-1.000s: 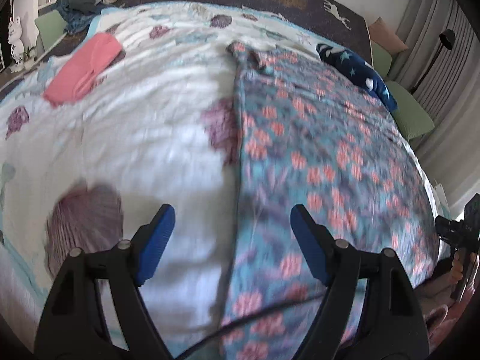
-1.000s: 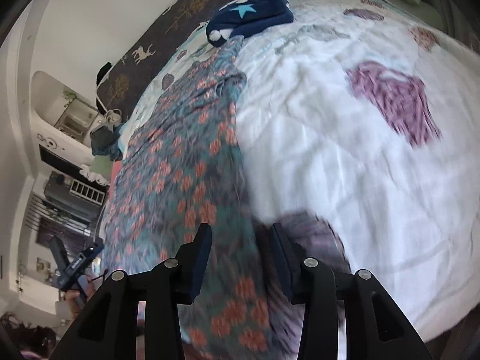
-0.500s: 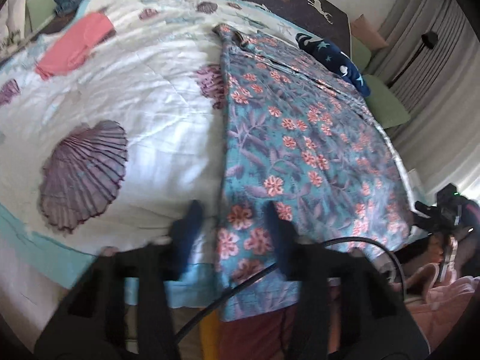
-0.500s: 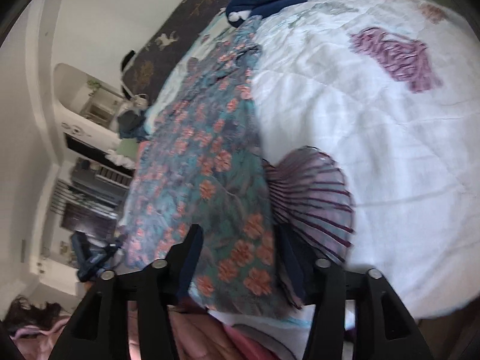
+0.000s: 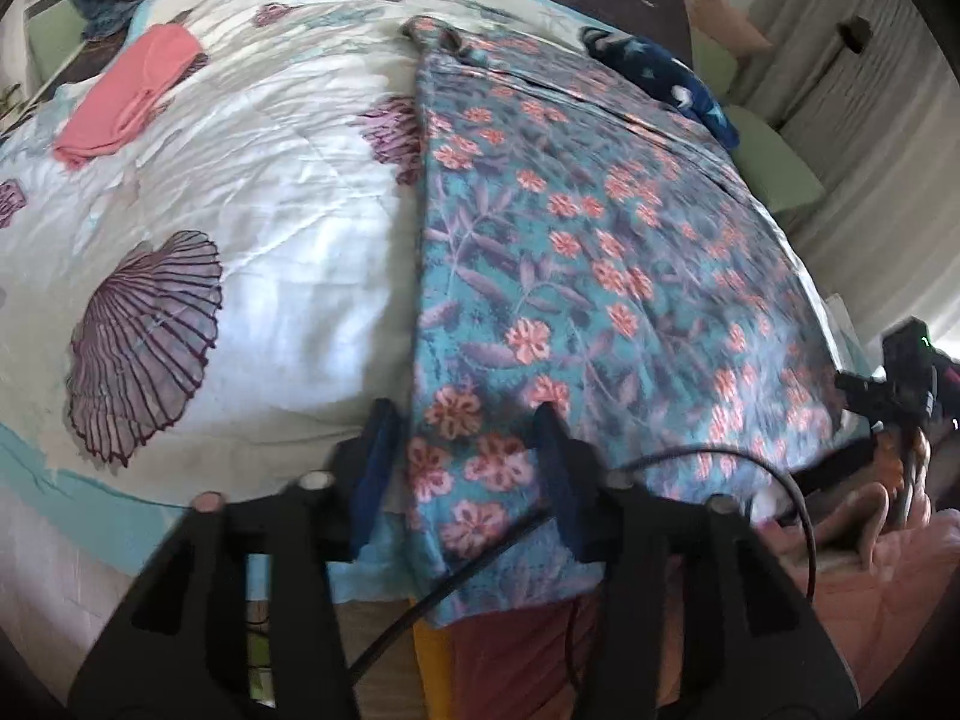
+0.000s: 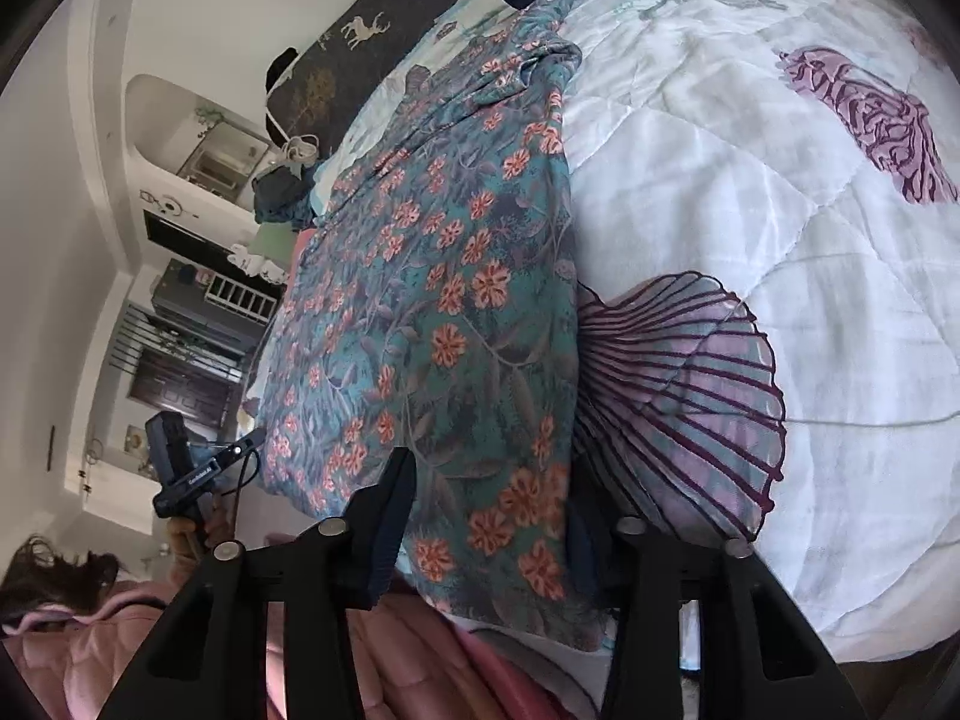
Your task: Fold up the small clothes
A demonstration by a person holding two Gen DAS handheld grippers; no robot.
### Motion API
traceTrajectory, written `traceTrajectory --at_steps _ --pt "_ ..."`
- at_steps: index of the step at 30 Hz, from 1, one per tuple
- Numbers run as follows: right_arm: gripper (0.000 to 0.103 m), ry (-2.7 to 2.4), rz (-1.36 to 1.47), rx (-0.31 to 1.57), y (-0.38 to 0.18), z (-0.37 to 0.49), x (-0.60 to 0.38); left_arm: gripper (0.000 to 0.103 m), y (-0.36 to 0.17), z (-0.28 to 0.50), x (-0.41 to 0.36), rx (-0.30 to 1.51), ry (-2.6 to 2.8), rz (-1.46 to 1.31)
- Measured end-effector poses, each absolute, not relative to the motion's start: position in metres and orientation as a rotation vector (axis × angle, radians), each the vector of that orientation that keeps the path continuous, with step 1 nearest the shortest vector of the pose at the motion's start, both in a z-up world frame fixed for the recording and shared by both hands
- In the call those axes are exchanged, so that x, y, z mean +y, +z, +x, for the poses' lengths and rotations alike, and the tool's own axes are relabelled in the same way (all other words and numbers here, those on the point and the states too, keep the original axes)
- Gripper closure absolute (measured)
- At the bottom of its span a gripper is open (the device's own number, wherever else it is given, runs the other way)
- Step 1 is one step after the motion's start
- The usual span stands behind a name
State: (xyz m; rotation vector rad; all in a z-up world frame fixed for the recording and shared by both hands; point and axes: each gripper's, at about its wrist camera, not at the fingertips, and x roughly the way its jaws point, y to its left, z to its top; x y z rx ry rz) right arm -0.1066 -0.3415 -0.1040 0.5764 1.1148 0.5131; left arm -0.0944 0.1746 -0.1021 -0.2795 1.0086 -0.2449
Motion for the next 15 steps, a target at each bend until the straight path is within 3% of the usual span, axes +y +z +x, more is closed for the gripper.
traceTrajectory --at_steps 1,2,9,15 --pt "0.084 0.527 0.613 1.095 -0.102 -0.106 -0.343 0.098 -0.101 -0.091 0.184 1.026 -0.244 -0.4" --pt "0.095 0.561 0.667 1.066 -0.1 -0.106 -0.344 0.1 -0.098 -0.089 0.193 1.014 -0.275 -0.531" --pt "0.098 0.711 0.849 0.83 -0.049 -0.079 -0.362 0.1 -0.026 -0.062 0.196 0.817 -0.431 -0.605" --pt "0.098 0.722 0.884 0.697 0.0 -0.011 -0.384 0.1 0.021 0.011 0.2 0.724 -0.441 -0.634"
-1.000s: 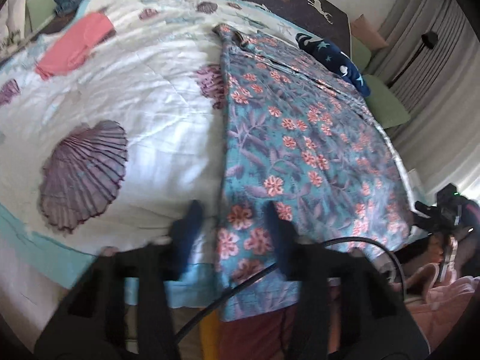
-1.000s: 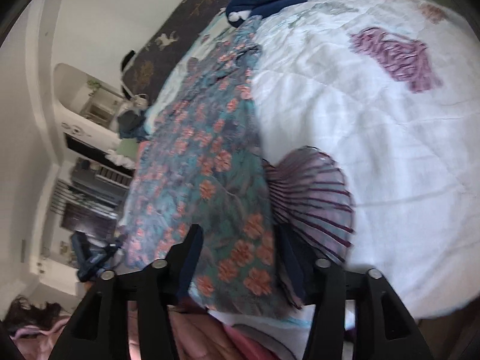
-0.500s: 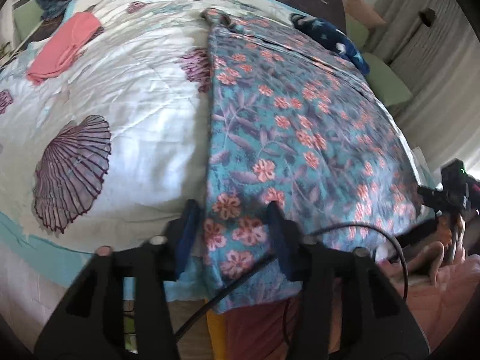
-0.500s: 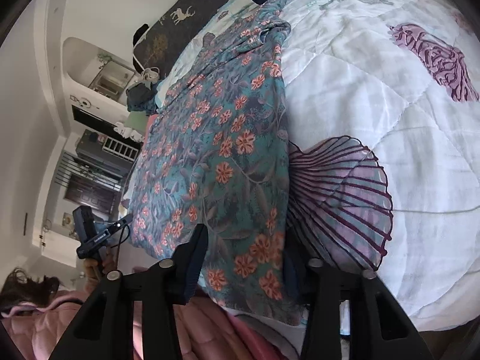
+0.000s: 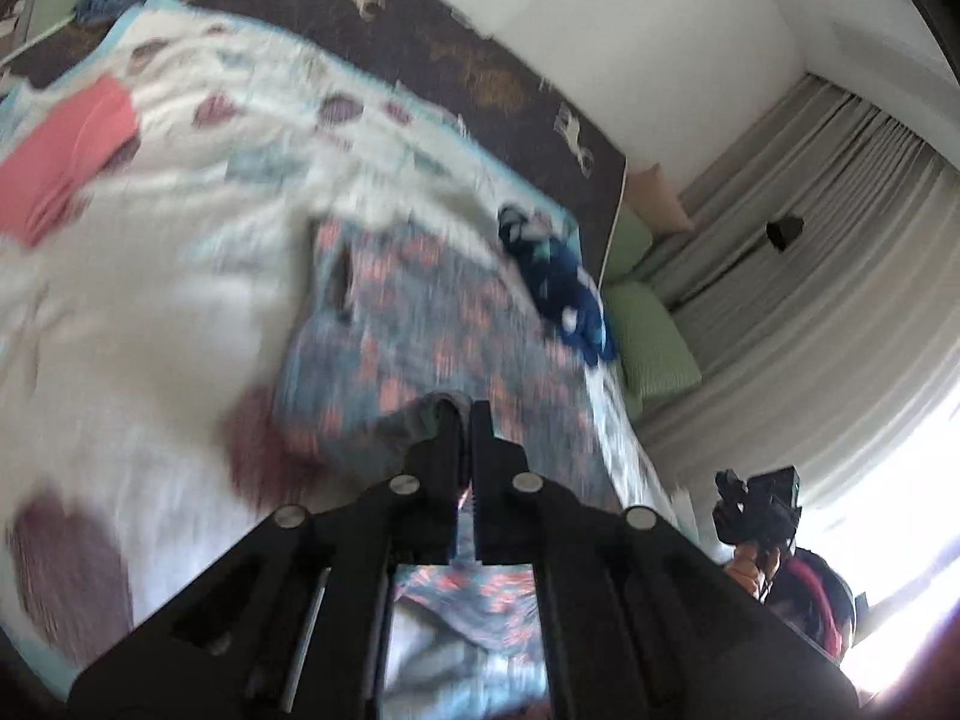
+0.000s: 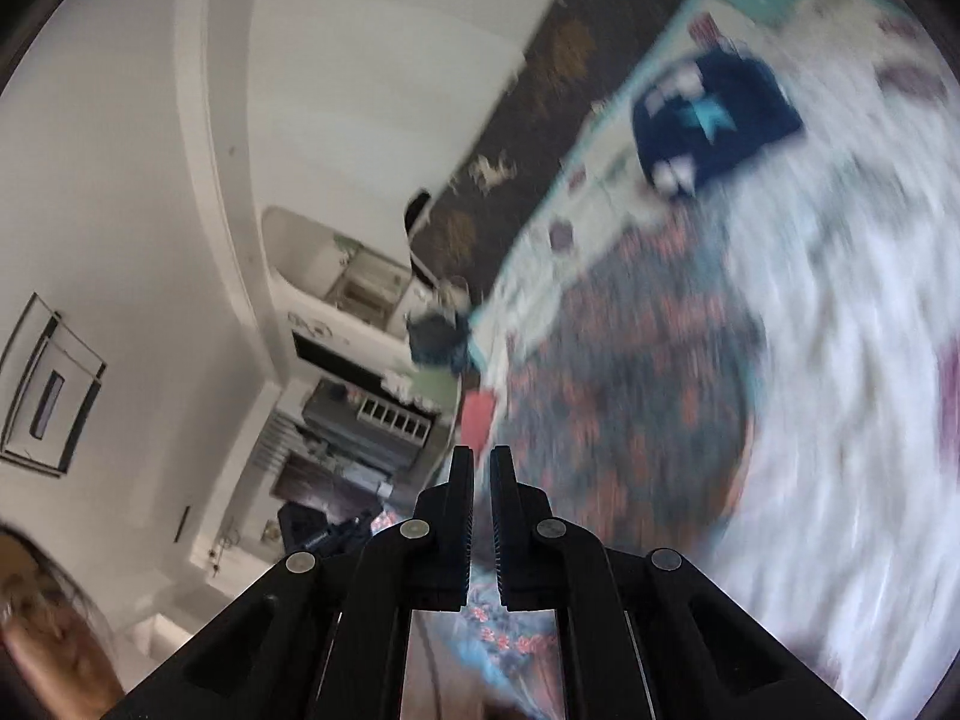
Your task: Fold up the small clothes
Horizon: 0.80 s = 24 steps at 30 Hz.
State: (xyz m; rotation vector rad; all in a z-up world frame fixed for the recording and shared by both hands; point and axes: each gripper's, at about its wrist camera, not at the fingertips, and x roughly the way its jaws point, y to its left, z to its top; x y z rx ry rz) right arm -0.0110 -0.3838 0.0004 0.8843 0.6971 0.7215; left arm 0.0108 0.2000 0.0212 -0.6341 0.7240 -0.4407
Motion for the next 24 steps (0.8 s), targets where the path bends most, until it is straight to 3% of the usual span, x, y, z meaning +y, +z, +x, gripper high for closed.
traceTrajectory --at_steps 3,7,9,11,14,18,19,20,21,24 --pt "0.096 0.661 0.869 0.728 0.009 0.029 -0.386 0.099 0.02 0.059 0.199 0.746 -0.405 -0.639" --pt "0.089 0.608 0.684 0.948 -0.014 0.025 -0.358 0.1 -0.004 0.077 0.188 0.811 -0.41 -0.628" --pt "0.064 0.556 0.582 1.041 -0.039 -0.003 -0.352 0.1 -0.016 0.078 0.185 0.841 -0.406 -0.614" --pt "0.052 0.515 0.55 1.136 -0.066 -0.025 -0.345 0.1 -0.031 0.076 0.185 0.876 -0.399 -0.616" --pt "0.052 0.513 0.641 1.231 -0.102 -0.057 -0.34 0.1 -0.041 0.068 0.187 0.893 -0.395 -0.621" --pt "0.052 0.603 0.831 1.172 -0.116 -0.066 -0.337 0.1 -0.048 0.063 0.19 0.897 -0.403 -0.627" --pt "0.056 0.608 0.866 1.158 -0.118 -0.06 -0.334 0.1 -0.049 0.064 0.19 0.899 -0.401 -0.63" --pt "0.089 0.606 0.889 1.147 -0.118 -0.054 -0.33 0.1 -0.049 0.063 0.191 0.9 -0.4 -0.635" --pt "0.099 0.612 0.902 1.144 -0.118 -0.048 -0.327 0.1 -0.048 0.063 0.192 0.897 -0.402 -0.637" --pt "0.1 0.669 0.91 1.016 -0.085 -0.026 -0.325 0.1 -0.033 0.063 0.197 0.864 -0.429 -0.659"
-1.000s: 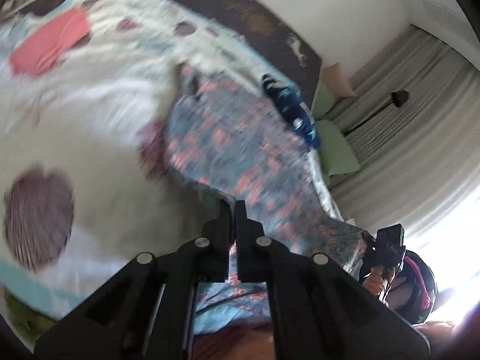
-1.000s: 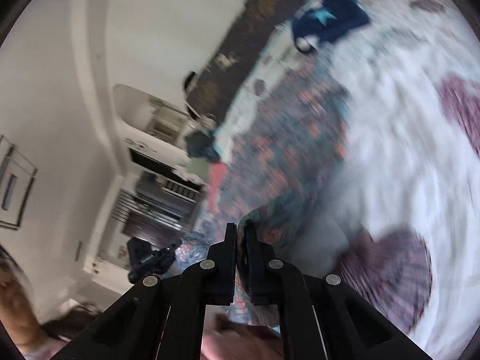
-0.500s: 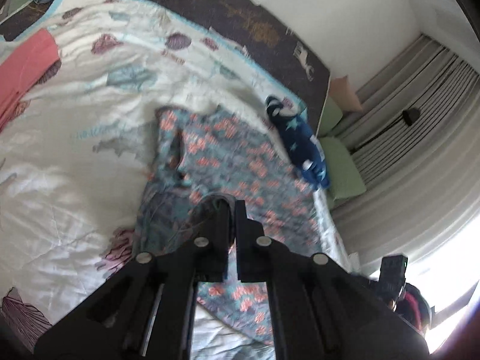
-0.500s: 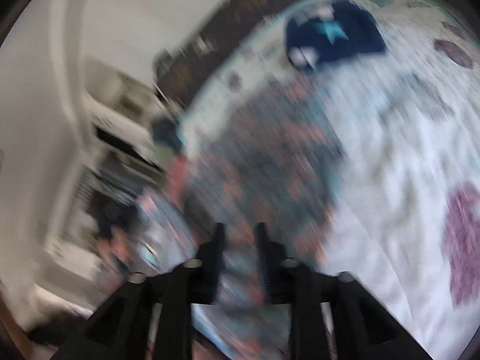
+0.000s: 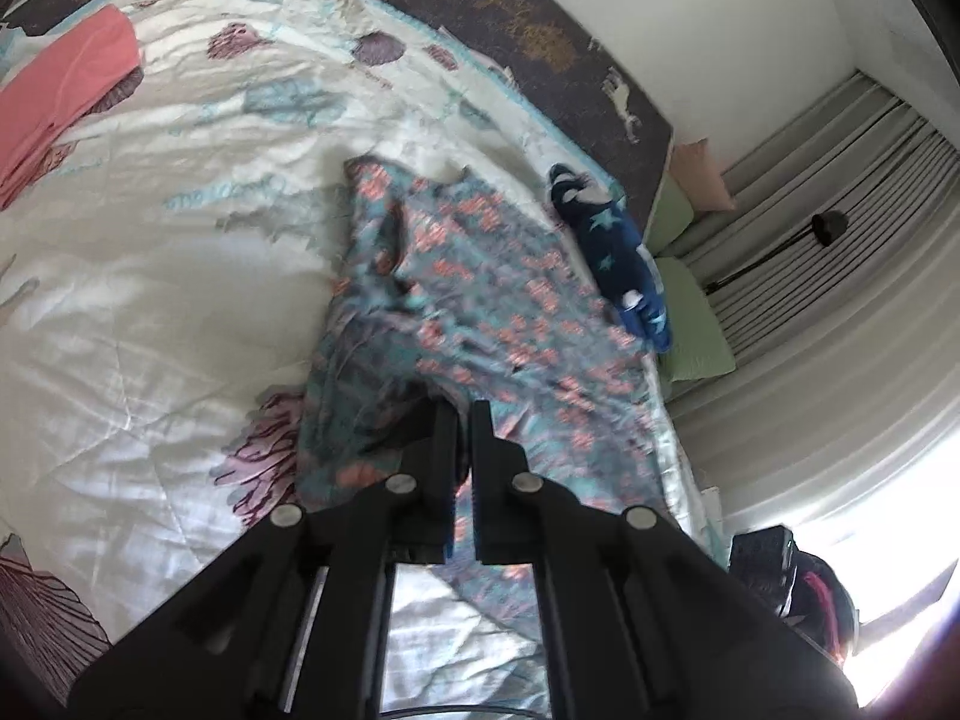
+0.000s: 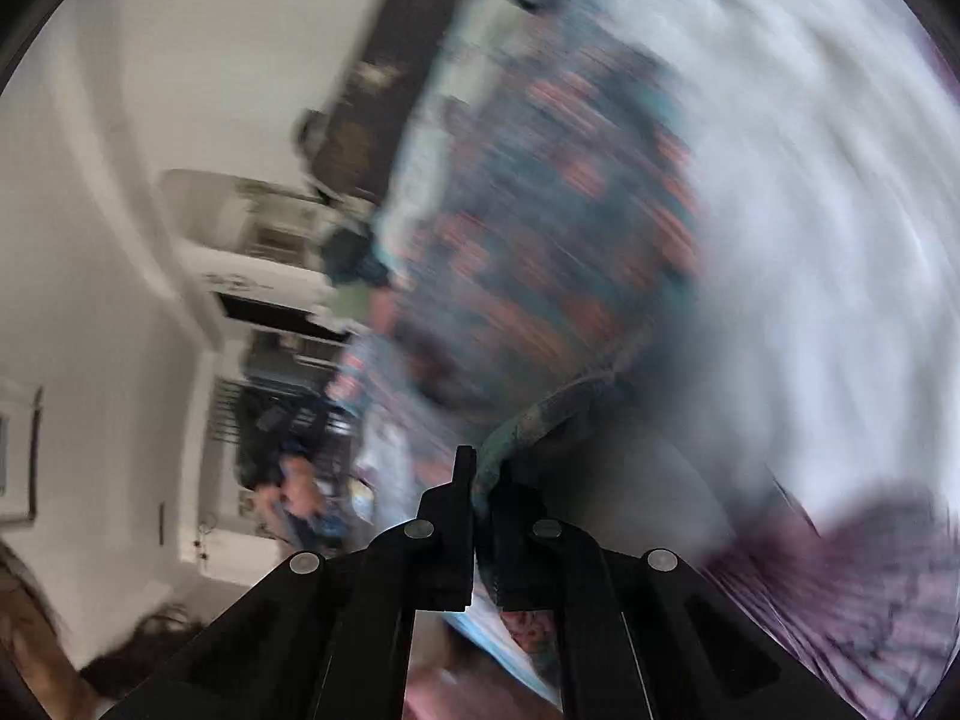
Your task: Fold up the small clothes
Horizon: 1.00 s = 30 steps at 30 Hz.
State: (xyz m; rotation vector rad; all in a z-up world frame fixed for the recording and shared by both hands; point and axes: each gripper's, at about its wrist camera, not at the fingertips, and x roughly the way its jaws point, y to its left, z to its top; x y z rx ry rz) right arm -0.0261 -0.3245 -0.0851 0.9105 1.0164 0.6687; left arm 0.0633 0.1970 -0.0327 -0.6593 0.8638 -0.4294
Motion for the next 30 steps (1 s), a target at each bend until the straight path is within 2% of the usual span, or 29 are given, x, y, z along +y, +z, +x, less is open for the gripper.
traceTrajectory --at_steps 5,7,11,14,16,18,20,22,24,26,28,30 --pt "0.1 0.729 0.943 0.71 -0.002 0.029 -0.36 0.1 0.007 0.094 0.201 0.795 -0.461 -0.638" --pt "0.1 0.672 0.913 0.665 0.019 0.065 -0.375 0.1 0.019 0.115 0.198 0.779 -0.466 -0.628" --pt "0.098 0.557 0.927 0.693 0.016 0.136 -0.391 0.1 0.029 0.173 0.19 0.75 -0.384 -0.579" --pt "0.096 0.474 0.91 0.782 -0.012 0.191 -0.385 0.099 0.006 0.22 0.183 0.782 -0.289 -0.551" --pt "0.09 0.404 0.889 0.855 -0.038 0.22 -0.378 0.099 -0.019 0.245 0.181 0.839 -0.226 -0.54" --pt "0.074 0.293 0.875 0.941 -0.065 0.235 -0.381 0.1 -0.045 0.26 0.186 0.895 -0.156 -0.531" --pt "0.062 0.264 0.895 0.971 -0.079 0.231 -0.39 0.099 -0.063 0.256 0.195 0.924 -0.123 -0.564" --pt "0.062 0.308 0.9 0.979 -0.082 0.21 -0.4 0.099 -0.062 0.234 0.2 0.903 -0.161 -0.597" --pt "0.062 0.339 0.856 0.962 -0.076 0.186 -0.403 0.086 -0.055 0.207 0.195 0.884 -0.217 -0.565" --pt "0.056 0.357 0.81 0.953 -0.07 0.15 -0.404 0.052 -0.052 0.179 0.19 0.889 -0.239 -0.513" --pt "0.051 0.386 0.806 0.982 -0.071 0.122 -0.402 0.044 -0.055 0.162 0.185 0.902 -0.259 -0.487" --pt "0.051 0.417 0.792 1.017 -0.077 0.106 -0.395 0.043 -0.065 0.149 0.178 0.957 -0.292 -0.467"
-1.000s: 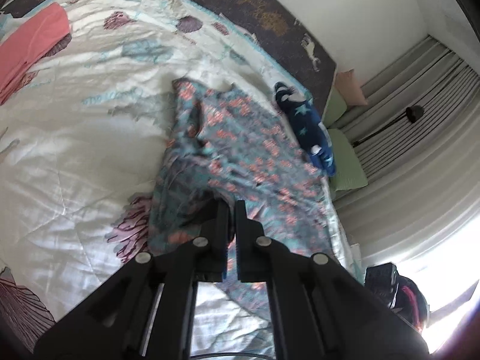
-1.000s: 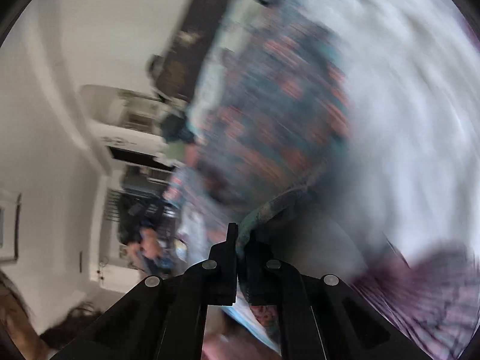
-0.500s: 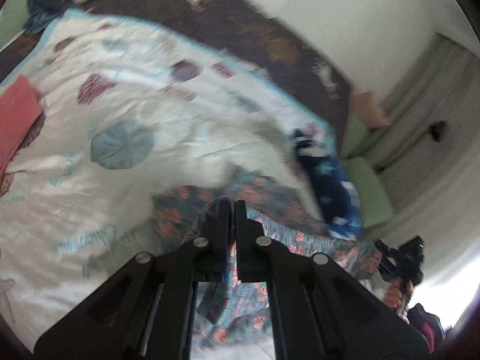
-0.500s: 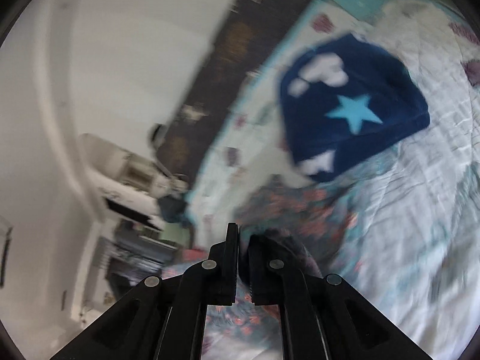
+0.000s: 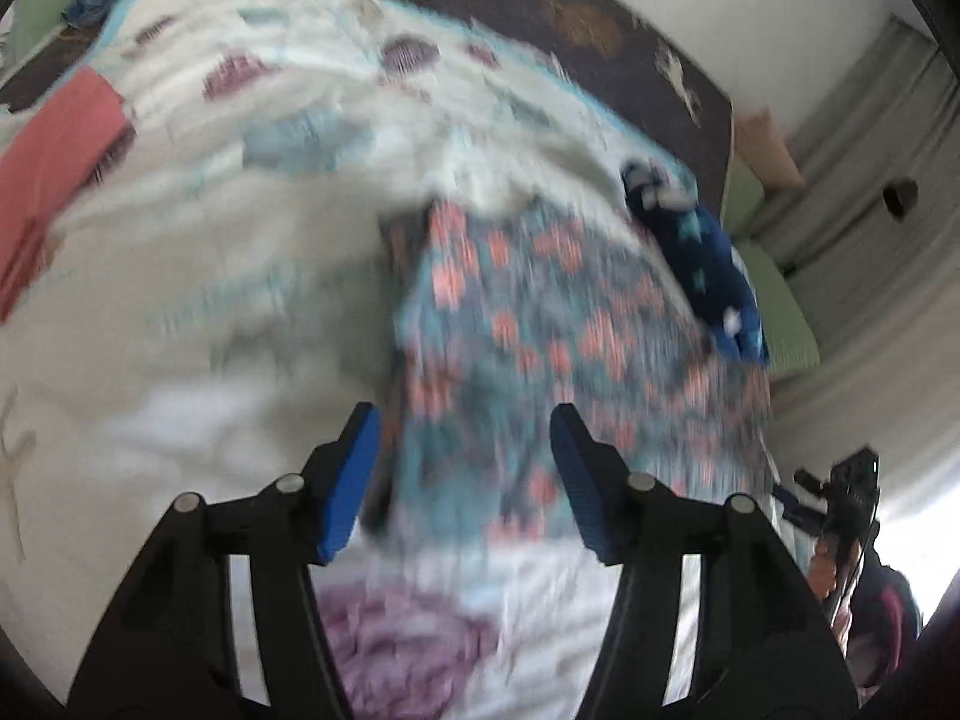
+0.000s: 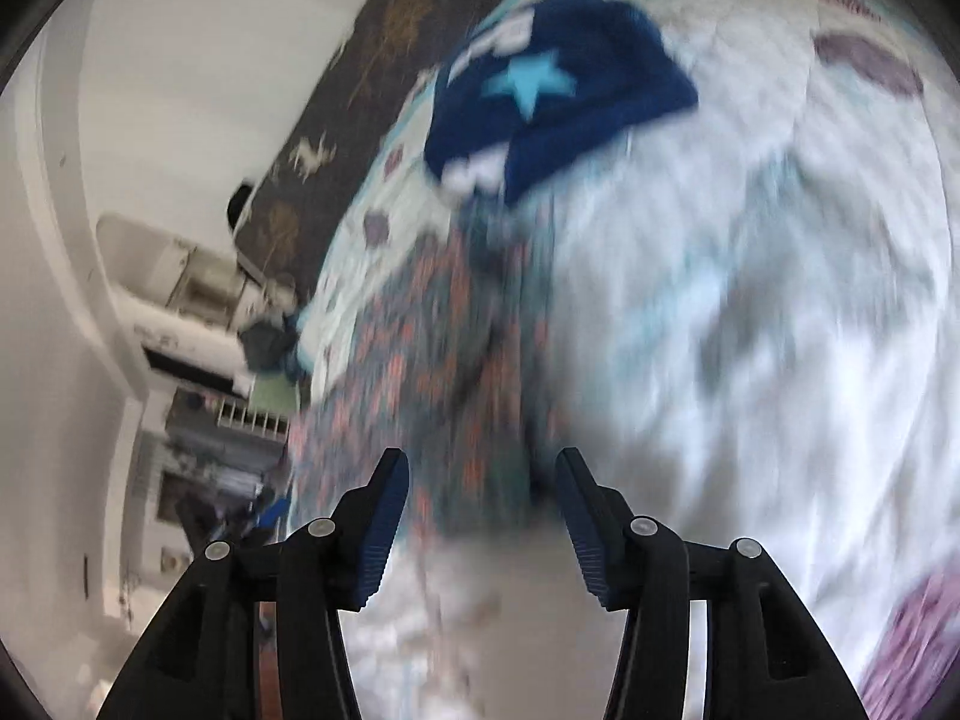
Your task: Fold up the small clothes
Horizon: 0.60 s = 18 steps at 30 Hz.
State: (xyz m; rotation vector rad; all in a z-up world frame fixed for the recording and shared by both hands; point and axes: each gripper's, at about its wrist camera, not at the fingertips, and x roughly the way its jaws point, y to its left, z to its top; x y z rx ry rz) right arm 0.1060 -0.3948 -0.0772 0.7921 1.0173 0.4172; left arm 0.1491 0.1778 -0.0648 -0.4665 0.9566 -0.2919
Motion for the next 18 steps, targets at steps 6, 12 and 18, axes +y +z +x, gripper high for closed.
traceTrajectory --at_steps 6,12,18 --pt "0.051 0.47 0.809 1.093 -0.109 0.111 -0.365 0.041 -0.098 0.149 0.169 1.044 -0.288 -0.447" --pt "0.096 0.463 0.886 1.059 -0.116 0.146 -0.346 0.093 -0.1 0.158 0.176 1.018 -0.326 -0.603" --pt "0.097 0.496 0.896 0.959 -0.064 0.107 -0.348 0.093 -0.044 0.113 0.166 0.895 -0.377 -0.484"
